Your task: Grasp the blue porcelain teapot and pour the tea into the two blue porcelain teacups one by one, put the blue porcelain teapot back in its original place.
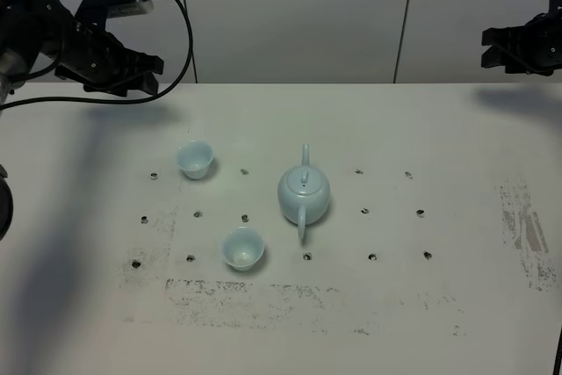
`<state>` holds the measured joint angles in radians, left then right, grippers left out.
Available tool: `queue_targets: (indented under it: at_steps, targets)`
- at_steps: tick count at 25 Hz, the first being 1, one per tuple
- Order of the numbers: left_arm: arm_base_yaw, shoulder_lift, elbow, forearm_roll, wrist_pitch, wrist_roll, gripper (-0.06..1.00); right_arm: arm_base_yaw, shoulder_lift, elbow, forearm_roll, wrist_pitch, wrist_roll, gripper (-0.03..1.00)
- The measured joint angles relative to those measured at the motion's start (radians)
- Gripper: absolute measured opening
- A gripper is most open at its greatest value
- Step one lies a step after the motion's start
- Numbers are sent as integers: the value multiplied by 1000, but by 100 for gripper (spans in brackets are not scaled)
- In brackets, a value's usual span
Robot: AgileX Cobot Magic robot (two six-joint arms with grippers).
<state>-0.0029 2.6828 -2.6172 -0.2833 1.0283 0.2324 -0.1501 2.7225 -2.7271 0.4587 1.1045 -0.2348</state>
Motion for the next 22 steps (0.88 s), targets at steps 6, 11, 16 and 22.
queue_targets:
  at_steps: [6, 11, 16, 22]
  targets:
    - [-20, -190, 312, 294, 15, 5, 53, 8, -102, 159, -94, 28, 68, 43]
    - [7, -383, 536, 347, -19, -15, 52, 6, -261, 386, -319, 104, 79, 43]
    - [66, -590, 800, 346, -183, -83, 46, -25, -361, 525, -386, 112, 124, 43]
    - [111, -930, 1233, 353, -480, -83, 38, -43, -557, 832, -383, -87, 123, 43]
